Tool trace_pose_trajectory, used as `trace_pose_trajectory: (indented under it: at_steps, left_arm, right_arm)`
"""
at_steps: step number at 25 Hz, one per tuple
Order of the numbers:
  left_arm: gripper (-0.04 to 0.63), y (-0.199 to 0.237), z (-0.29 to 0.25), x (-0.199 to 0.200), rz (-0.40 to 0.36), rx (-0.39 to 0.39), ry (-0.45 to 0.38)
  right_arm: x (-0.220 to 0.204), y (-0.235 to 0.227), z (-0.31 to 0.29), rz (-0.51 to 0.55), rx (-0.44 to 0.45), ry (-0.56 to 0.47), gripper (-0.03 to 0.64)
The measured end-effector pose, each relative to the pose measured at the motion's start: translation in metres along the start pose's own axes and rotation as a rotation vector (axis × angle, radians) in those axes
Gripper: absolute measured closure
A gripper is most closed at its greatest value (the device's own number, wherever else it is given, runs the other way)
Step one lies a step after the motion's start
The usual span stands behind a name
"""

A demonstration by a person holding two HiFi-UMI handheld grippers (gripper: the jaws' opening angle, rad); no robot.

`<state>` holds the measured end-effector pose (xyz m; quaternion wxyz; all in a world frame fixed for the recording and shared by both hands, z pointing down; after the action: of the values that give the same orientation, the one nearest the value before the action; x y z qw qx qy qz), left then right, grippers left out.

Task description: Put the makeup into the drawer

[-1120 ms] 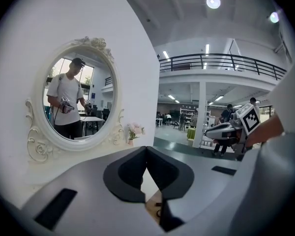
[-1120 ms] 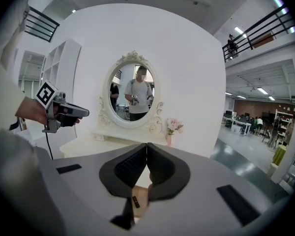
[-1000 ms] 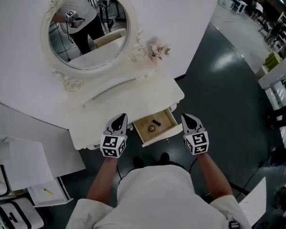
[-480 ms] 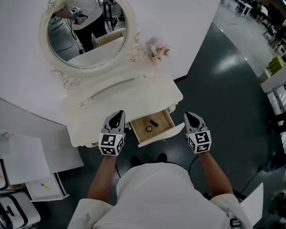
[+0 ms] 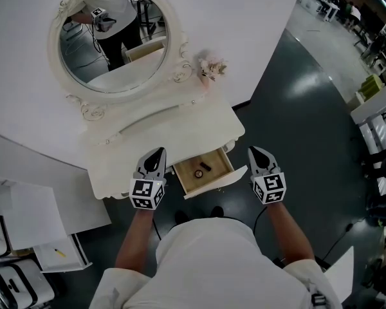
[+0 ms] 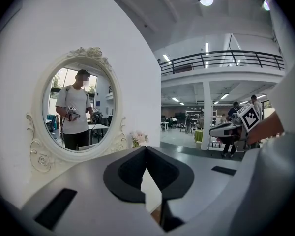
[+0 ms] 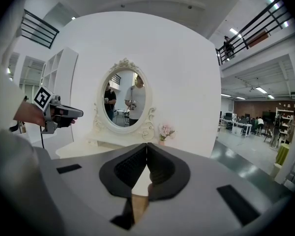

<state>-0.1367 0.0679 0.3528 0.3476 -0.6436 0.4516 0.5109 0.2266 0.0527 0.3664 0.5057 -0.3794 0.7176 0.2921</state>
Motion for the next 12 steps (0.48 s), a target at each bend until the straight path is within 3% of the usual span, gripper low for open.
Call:
trace_pose_trajectory:
  at_steps: [12]
  left_arm:
    - [0.580, -0.0047, 0.0024, 0.0020, 0.008, 0.000, 0.000]
  right_arm:
    - [0.0053, -0.0034, 0.0083, -0.006, -0.005, -0.027, 0.591]
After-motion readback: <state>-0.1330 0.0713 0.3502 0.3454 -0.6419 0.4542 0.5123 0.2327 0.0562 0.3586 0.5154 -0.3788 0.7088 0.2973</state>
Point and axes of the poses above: the fingertips, and each gripper's own axes: z backward along the fingers, y to its left, x out of its top, the point moved 8 cm from there along z, backward along the fingers, and after that the axes turned 4 degrees about x, right-handed, at the moved point
